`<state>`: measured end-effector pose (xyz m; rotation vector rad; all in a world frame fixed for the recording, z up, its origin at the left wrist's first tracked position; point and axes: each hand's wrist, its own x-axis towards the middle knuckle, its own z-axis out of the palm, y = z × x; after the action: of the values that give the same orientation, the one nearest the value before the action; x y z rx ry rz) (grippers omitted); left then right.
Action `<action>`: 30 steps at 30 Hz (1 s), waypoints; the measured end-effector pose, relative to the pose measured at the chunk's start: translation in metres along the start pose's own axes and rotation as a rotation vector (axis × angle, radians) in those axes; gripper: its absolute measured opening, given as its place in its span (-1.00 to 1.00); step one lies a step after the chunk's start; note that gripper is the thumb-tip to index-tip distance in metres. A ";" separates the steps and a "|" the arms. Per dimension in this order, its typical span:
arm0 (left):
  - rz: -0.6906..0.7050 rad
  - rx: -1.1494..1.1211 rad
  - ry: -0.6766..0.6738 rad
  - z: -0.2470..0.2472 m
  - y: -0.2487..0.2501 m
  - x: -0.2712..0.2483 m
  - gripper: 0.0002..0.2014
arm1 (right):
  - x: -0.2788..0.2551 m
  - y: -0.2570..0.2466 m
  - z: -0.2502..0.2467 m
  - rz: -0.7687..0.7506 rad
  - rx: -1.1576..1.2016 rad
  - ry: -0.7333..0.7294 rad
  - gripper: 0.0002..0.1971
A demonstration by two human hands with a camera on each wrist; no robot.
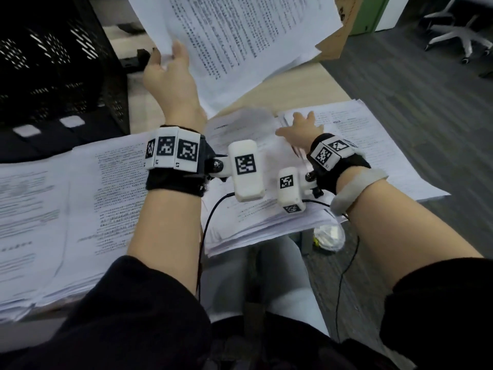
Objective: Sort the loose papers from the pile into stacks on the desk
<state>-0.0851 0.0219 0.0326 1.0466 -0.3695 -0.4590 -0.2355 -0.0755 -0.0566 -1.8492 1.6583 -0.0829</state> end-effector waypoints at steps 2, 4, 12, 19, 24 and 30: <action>-0.034 -0.008 0.014 -0.006 0.003 -0.008 -0.89 | -0.015 -0.002 -0.010 -0.161 0.368 0.033 -0.47; -0.071 -0.002 0.034 -0.011 0.005 -0.018 -0.88 | -0.040 -0.003 -0.019 -0.293 0.708 -0.034 -0.58; -0.120 -0.058 -0.118 -0.035 -0.001 -0.060 -0.76 | -0.097 0.004 -0.014 -0.475 1.276 -0.137 -0.78; -0.181 0.004 -0.320 -0.060 -0.003 -0.083 -0.64 | -0.124 0.014 -0.010 -0.416 1.234 0.228 -0.80; -0.243 -0.090 -0.256 -0.084 0.008 -0.078 -0.63 | -0.128 0.029 -0.008 -0.386 1.225 0.283 -0.78; -0.080 0.214 -0.244 -0.107 0.004 -0.077 -0.37 | -0.131 0.034 0.002 -0.314 1.140 0.298 -0.87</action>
<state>-0.0963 0.1437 -0.0182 1.2200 -0.6051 -0.6321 -0.2902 0.0449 -0.0279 -1.1691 1.0470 -1.2081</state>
